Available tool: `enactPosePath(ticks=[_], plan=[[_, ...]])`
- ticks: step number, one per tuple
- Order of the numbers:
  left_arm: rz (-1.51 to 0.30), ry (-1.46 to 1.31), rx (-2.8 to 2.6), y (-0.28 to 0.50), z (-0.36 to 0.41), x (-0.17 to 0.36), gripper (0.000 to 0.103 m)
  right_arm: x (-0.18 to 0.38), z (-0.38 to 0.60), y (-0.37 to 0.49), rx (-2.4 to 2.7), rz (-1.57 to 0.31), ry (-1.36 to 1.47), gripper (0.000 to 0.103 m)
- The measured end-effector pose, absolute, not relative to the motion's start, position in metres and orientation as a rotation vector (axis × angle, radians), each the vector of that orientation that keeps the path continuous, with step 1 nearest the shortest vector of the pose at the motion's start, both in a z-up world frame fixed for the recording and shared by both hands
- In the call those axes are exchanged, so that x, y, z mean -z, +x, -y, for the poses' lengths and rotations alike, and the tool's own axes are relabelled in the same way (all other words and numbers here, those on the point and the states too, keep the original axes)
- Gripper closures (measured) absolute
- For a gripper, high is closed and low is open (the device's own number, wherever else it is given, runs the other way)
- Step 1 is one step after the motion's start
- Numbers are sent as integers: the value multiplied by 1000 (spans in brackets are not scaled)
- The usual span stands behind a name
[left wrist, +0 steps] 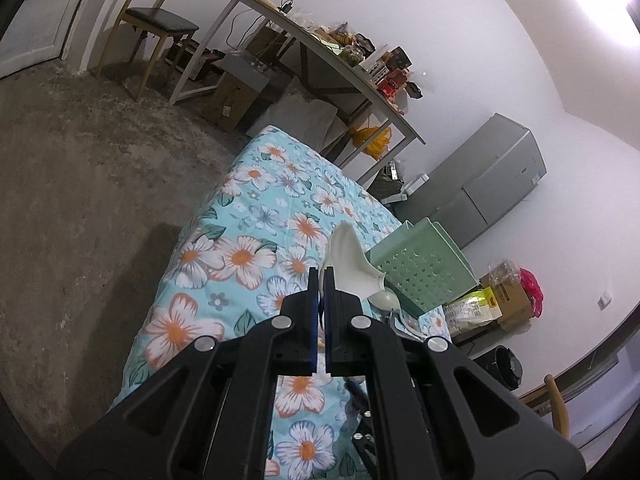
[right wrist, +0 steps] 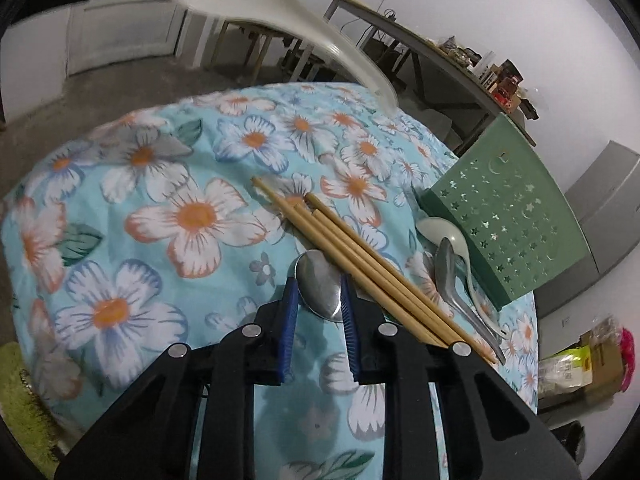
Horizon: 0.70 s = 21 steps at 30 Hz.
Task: Organize utensils
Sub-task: 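Lift the paddle with the left tool toward the holder while the right tool grasps the silver spoon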
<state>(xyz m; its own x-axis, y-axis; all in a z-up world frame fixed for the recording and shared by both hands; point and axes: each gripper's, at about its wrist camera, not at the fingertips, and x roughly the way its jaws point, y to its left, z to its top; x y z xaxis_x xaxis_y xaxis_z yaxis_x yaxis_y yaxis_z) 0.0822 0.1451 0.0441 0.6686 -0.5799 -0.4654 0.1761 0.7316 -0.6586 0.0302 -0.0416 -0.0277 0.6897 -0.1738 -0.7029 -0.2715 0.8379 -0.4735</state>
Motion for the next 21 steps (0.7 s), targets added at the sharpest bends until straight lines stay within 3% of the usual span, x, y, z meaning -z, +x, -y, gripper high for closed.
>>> enactPosePath(ticks=[4, 13, 21], plan=[[-713, -608, 455, 84, -143, -48, 102, 39, 34, 32, -46, -823, -652, 93], [-711, -577, 462, 85, -131, -59, 102, 50, 17, 24, 17, -769, -793, 92], [-686, -553, 456, 81, -127, -72, 102, 34, 34, 32, -4, -796, -618, 95]])
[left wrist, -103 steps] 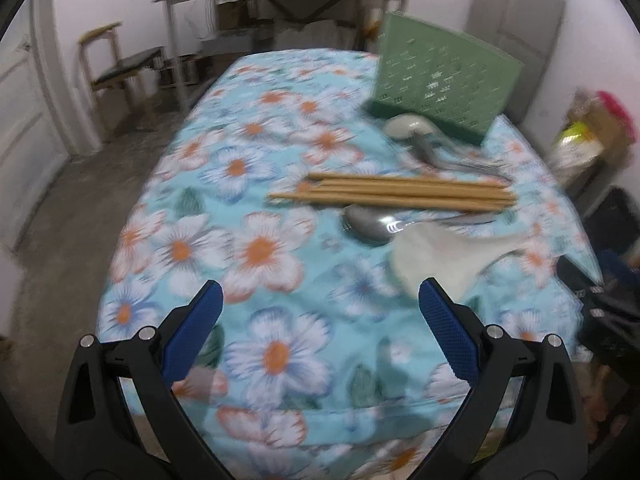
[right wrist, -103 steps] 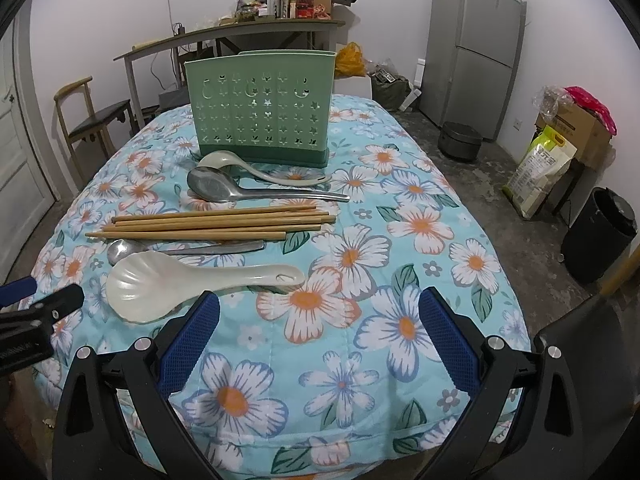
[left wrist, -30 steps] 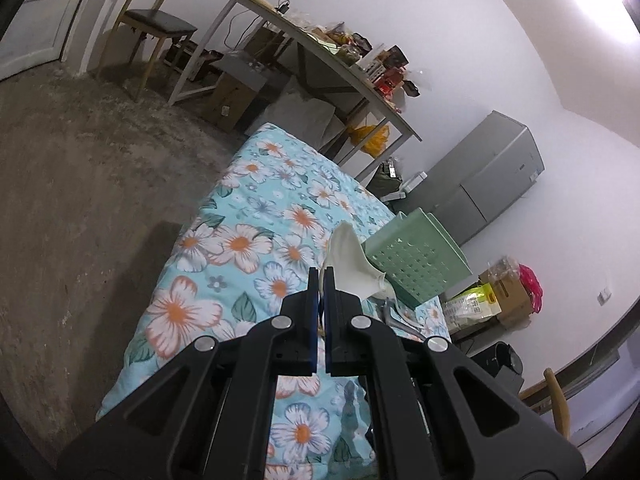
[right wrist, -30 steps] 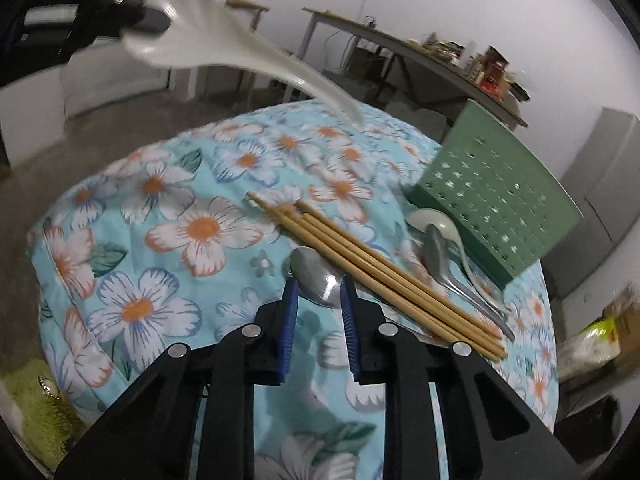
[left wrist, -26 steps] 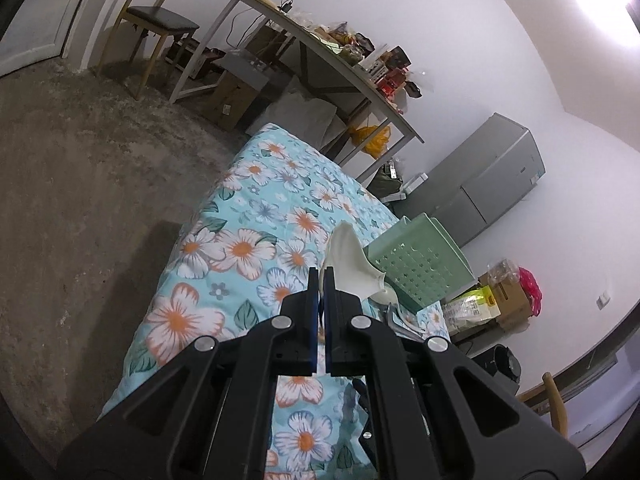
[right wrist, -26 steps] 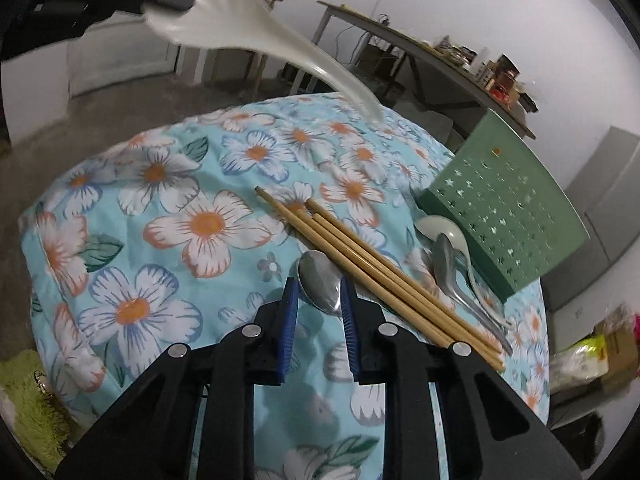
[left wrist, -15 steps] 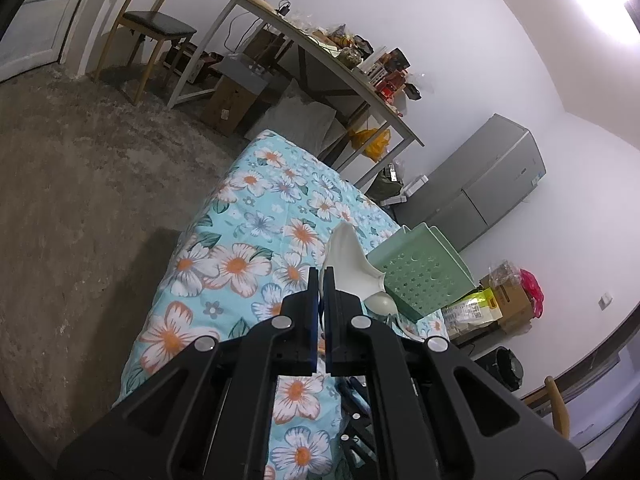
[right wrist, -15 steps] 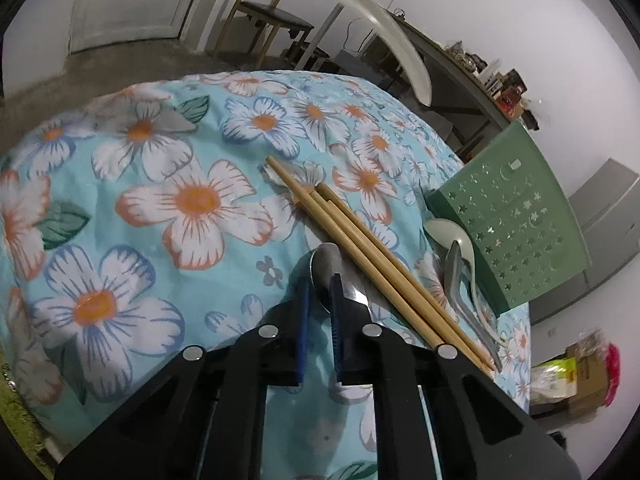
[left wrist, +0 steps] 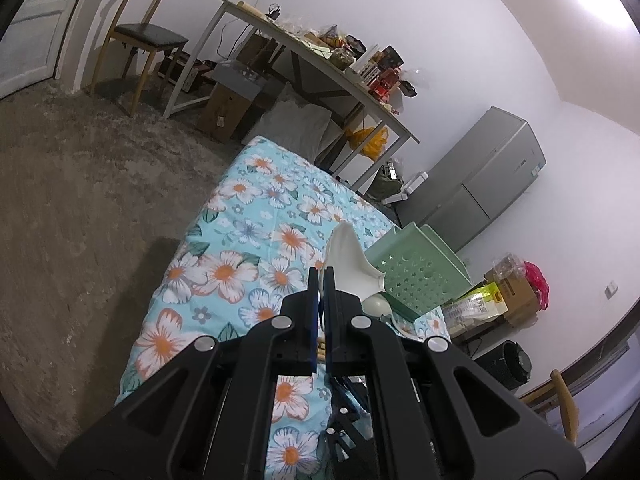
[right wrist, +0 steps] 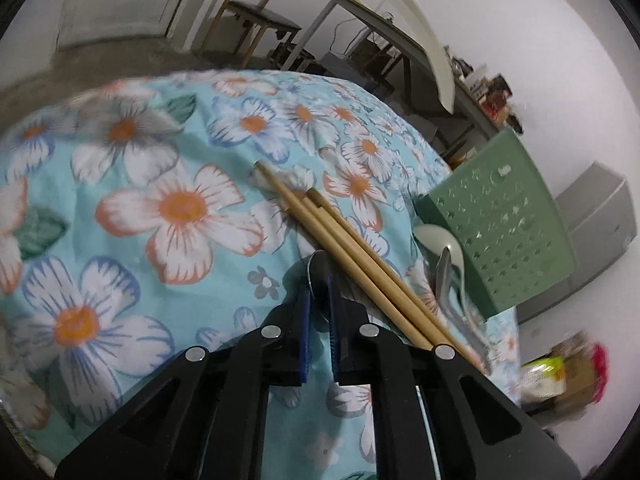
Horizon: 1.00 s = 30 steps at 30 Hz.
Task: Organize utensils
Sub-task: 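Lift the paddle with the left tool toward the holder while the right tool grasps the silver spoon, then drop the paddle into the green holder with the left tool while the right tool inserts the spoon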
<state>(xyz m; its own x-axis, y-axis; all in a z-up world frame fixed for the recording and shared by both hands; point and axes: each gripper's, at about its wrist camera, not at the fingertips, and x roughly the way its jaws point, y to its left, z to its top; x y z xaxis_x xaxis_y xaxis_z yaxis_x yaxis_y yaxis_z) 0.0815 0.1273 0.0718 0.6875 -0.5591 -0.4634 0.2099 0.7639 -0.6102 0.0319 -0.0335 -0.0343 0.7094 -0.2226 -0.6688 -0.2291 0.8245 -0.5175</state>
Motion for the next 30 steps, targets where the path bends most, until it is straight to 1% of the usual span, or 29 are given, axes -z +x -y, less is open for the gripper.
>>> enactPosePath(ticks=[5, 8, 12, 17, 20, 23, 30], plan=[[-637, -510, 470, 89, -120, -94, 102, 3, 61, 27, -53, -812, -418, 95], [-589, -465, 511, 99, -104, -118, 102, -24, 85, 20, -69, -787, -283, 96], [-514, -344, 569, 113, -64, -154, 102, -63, 121, 10, -53, -721, -141, 99], [-496, -146, 556, 133, -6, -179, 102, -98, 183, 4, -20, -644, 30, 101], [-515, -8, 528, 147, 28, -182, 102, -108, 215, 0, 1, -612, 110, 101], [-578, 92, 516, 164, 57, -176, 102, -112, 242, -4, 19, -587, 174, 101], [-671, 179, 484, 202, 96, -161, 102, -113, 284, -8, 25, -556, 280, 101]])
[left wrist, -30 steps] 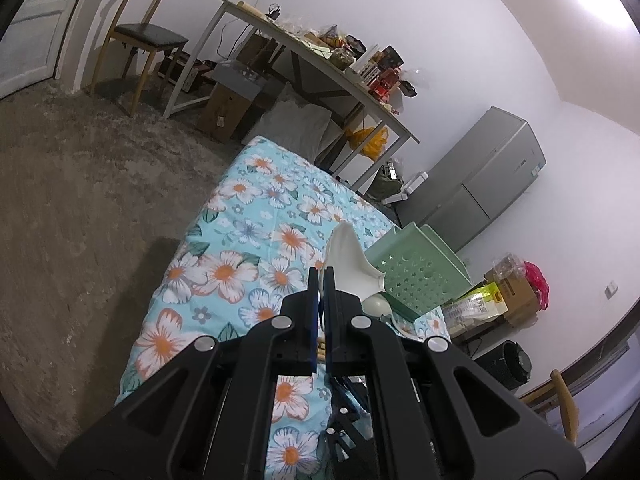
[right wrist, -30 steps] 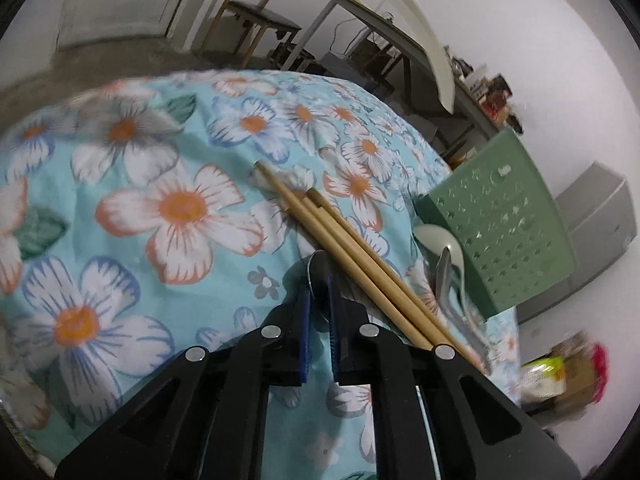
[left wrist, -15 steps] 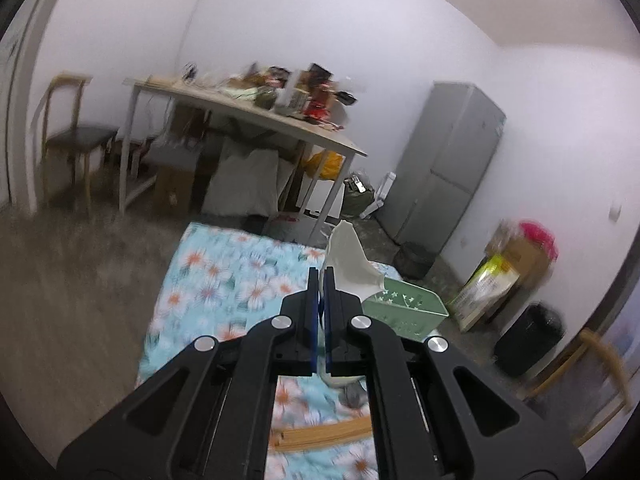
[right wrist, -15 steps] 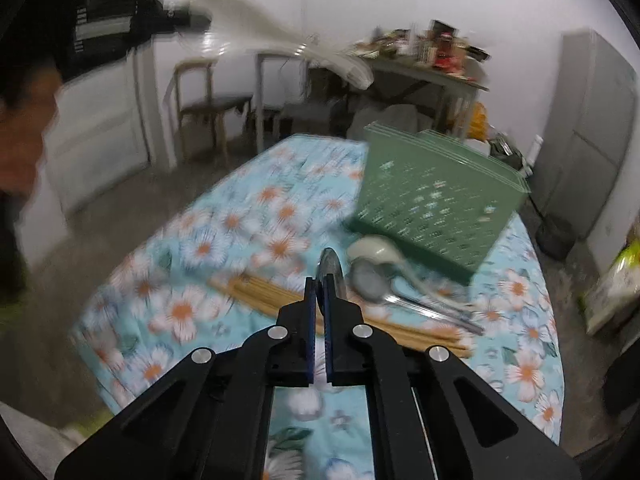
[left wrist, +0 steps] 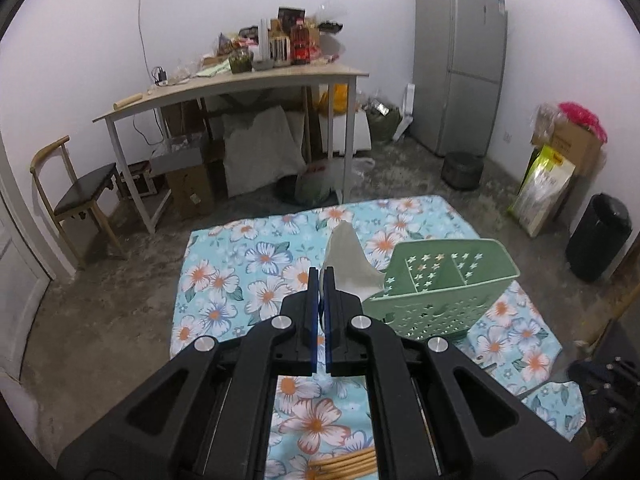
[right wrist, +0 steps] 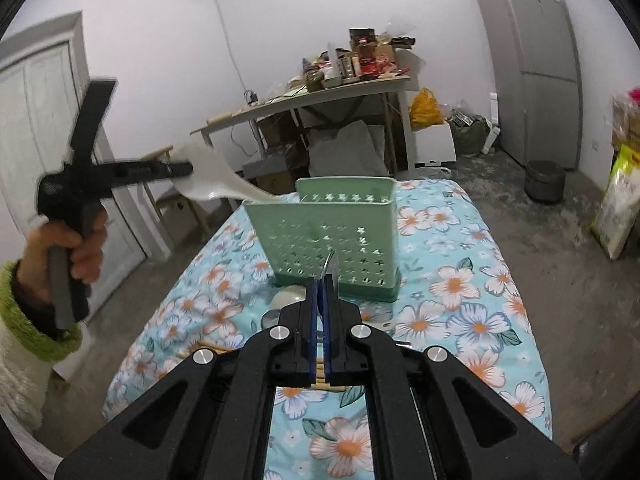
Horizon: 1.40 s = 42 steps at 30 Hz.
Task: Organize utensils
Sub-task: 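Drop the paddle into the green holder with the left tool while the right tool inserts the spoon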
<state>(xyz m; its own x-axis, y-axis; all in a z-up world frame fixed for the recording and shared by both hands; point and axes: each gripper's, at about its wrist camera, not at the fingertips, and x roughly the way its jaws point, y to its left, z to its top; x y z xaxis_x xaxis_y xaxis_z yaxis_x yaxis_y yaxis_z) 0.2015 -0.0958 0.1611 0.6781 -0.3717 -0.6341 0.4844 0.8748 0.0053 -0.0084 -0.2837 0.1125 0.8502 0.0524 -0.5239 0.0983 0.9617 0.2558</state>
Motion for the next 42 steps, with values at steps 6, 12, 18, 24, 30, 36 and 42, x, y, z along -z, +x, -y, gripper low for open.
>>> enactPosePath(ticks=[6, 12, 18, 24, 30, 36, 42], plan=[[-748, 95, 522, 227, 111, -150, 74, -126, 310, -11, 3, -500, 344, 101], [-694, -59, 530, 227, 93, -151, 40, -159, 334, -3, -54, -395, 378, 101], [-620, -180, 505, 211, 58, -151, 26, -207, 348, 13, -135, -265, 381, 101], [-716, -278, 474, 196, 17, -110, 26, -239, 344, 48, -184, -176, 322, 101], [-813, -260, 468, 165, 14, -70, 19, -211, 338, 103, -219, -206, 303, 101], [-876, -220, 493, 149, 18, -44, 17, -145, 335, 138, -159, -376, 280, 100], [-820, -194, 489, 145, 18, -46, 13, -127, 348, 114, -79, -419, 334, 69]])
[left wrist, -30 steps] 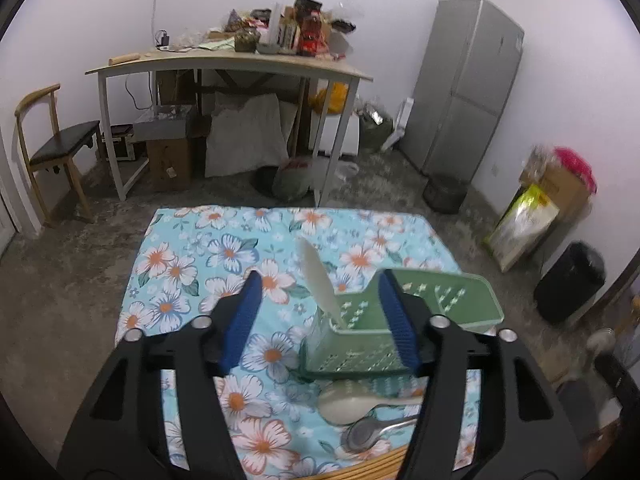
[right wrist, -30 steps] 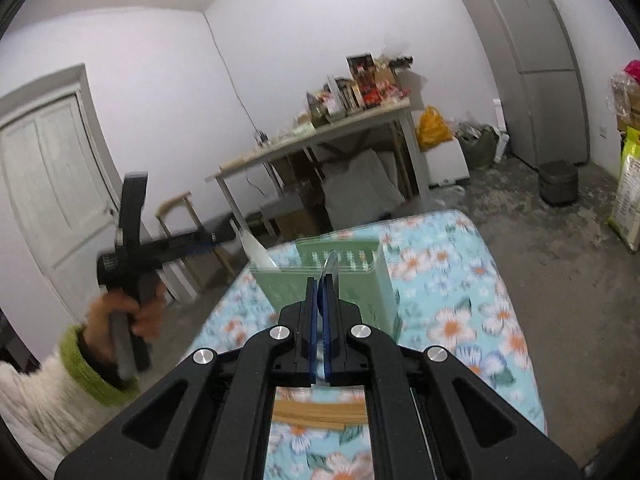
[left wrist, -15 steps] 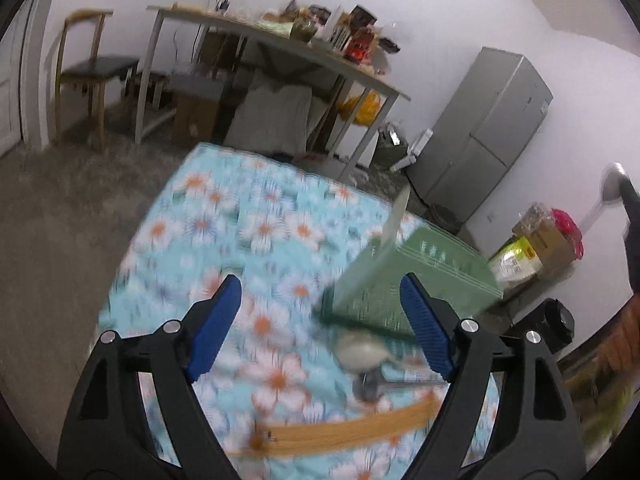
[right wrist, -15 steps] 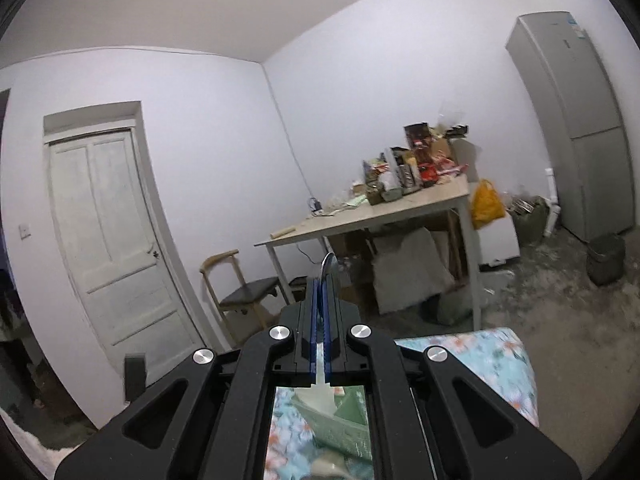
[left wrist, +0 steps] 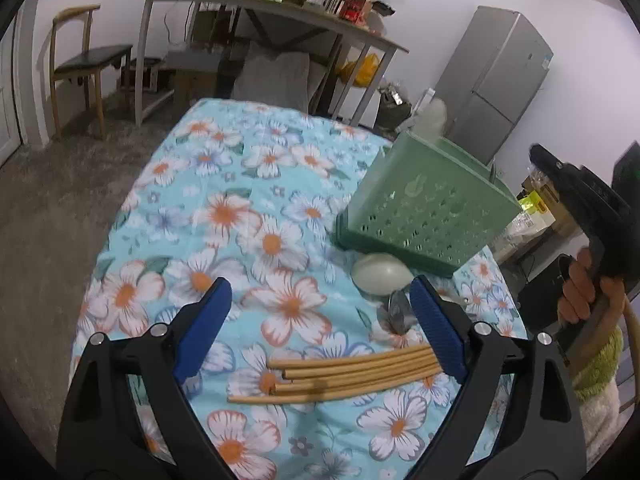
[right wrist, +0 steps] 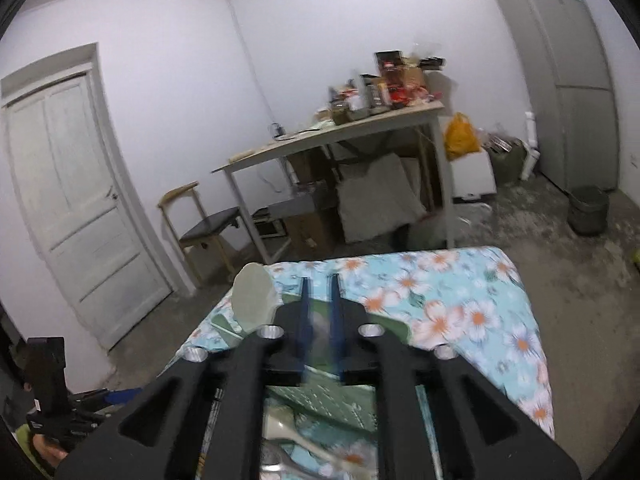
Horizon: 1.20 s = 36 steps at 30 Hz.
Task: Organize utensils
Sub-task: 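Drop the paddle into the green holder with the left tool while the right tool inserts the spoon, then reach the left tool to the dark grey ladle and grasp its handle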
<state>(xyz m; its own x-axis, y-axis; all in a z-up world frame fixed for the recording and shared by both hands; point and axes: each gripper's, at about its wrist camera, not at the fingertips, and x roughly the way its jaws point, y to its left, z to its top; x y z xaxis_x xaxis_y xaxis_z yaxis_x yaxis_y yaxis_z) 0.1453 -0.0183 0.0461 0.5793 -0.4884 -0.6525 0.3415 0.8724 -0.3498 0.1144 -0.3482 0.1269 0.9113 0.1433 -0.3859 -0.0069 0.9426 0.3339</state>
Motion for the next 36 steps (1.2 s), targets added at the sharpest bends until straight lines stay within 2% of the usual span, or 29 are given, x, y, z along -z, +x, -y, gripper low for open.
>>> enactPosePath(ticks=[1, 5, 8, 10, 16, 23, 36], plan=[[-811, -196, 489, 145, 18, -48, 13, -129, 350, 108, -73, -405, 347, 62], [-777, -213, 526, 141, 16, -56, 8, -137, 352, 67, -52, -373, 382, 55], [-772, -230, 559, 138, 15, -58, 8, -132, 340, 43, -34, -409, 376, 42], [-783, -254, 595, 137, 14, -59, 8, -120, 329, 33, 7, -474, 361, 27], [-861, -310, 659, 135, 16, -47, 8, -65, 296, 21, 229, -689, 254, 8], [-891, -148, 616, 133, 39, -40, 8, -12, 267, 31, 330, -885, 75, 6], [-931, -100, 591, 147, 69, -27, 8, 27, 253, 27, 350, -943, -118, 6]])
